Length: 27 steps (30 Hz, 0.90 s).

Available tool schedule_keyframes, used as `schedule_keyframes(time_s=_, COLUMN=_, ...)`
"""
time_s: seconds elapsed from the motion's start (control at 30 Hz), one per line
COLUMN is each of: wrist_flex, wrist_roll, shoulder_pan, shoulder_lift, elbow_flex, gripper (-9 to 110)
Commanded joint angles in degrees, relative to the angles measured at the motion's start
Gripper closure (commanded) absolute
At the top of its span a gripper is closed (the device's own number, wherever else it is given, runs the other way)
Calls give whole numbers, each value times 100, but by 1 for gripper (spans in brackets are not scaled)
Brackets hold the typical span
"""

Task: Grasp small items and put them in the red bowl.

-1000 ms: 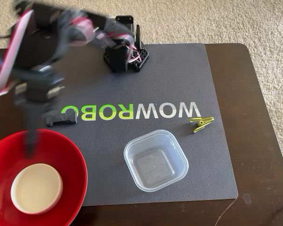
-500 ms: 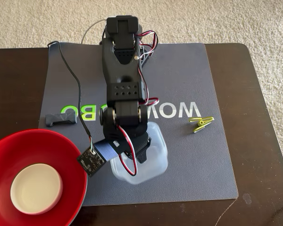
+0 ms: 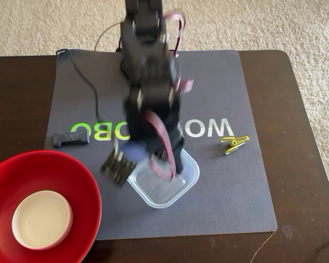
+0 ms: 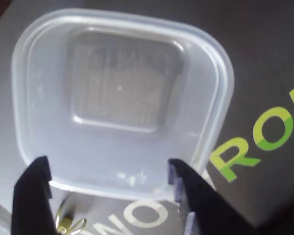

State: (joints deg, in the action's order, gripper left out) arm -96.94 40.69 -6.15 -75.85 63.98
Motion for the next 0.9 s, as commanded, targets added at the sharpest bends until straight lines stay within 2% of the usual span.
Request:
schedule_keyframes(time_s=0.0, wrist_flex=-53, wrist_roll=123, shoulder_pan=-132, shoulder_lift=-1424, elbow_flex=773, gripper=67)
schedule_keyframes(time_s=0.13, wrist_flex=88, wrist_roll=589, shoulder_pan=519, shoulder_lift=-2224, elbow_flex=2188, gripper=66)
schedule_keyframes(time_s=0.33, wrist_flex=1600, wrist_roll=1107, shoulder_pan=1529, shoulder_lift=-2057, elbow_flex=3823, gripper=67)
schedule_keyframes(time_s=0.43, wrist_flex=2188, wrist_roll=976, shoulder_pan=1608, shoulder_lift=-1485, elbow_flex=3823, gripper=67)
schedule_keyframes(time_s=0.6, wrist_flex=2856, wrist_roll=729, shoulder_pan=1143, shoulder_lift=-853, elbow_flex=3797, gripper=68)
schedule_keyframes(time_s=0.73, wrist_flex=2962, wrist_roll=413, shoulder_pan=844, shoulder_lift=9, elbow_flex=3524, gripper=75)
schedule_keyframes(time_s=0.87, wrist_flex=2927, wrist_roll=53, shoulder_pan=686, shoulder_lift=299, elbow_flex=3349, gripper=98)
